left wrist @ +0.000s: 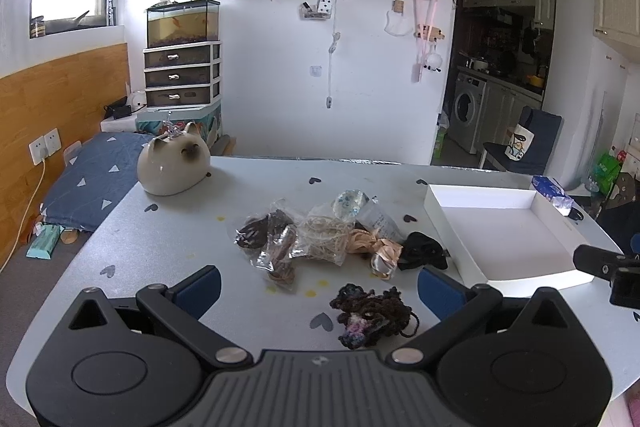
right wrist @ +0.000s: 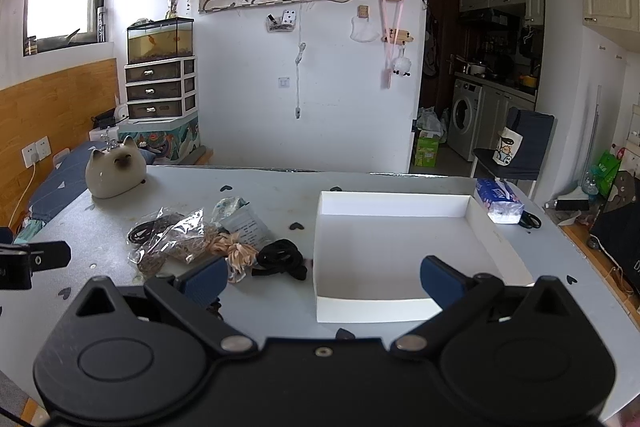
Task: Organize soft objects
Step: 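Lower the right gripper onto the dark knitted yarn bundle and close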
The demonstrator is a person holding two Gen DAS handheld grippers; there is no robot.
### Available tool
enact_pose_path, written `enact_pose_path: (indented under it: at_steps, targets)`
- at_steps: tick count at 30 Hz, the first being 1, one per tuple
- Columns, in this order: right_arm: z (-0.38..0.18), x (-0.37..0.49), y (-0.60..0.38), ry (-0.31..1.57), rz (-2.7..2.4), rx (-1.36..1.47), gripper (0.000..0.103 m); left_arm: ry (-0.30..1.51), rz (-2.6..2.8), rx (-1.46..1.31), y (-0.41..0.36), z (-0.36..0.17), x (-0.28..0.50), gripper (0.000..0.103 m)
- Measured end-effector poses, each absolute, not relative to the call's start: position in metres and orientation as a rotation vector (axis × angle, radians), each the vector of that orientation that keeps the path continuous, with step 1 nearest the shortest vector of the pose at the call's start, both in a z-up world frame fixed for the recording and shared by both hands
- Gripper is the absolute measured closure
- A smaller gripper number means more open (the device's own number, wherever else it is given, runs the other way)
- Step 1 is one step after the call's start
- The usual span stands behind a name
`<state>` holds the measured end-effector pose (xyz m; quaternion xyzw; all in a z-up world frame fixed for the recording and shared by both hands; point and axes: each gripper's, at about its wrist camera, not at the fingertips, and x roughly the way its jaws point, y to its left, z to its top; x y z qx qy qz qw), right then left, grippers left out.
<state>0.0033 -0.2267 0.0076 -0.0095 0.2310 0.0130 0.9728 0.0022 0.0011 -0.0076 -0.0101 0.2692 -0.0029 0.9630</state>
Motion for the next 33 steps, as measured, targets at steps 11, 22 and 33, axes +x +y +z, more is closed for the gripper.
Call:
enact_pose_path:
  at_steps: [11,22,33]
  targets:
    - [0.007,0.013,-0.192,0.464,0.129,-0.041,0.000,0.517,0.057,-0.036,0.034,-0.004,0.006,0.000]
    - [0.011,0.081,-0.169,0.430,0.275,-0.054,0.000,0.502,0.137,-0.053,0.066,0.003,0.047,0.000]
    - [-0.032,0.165,-0.138,0.594,0.463,-0.101,0.000,0.530,0.174,-0.078,0.074,0.006,0.122,0.000]
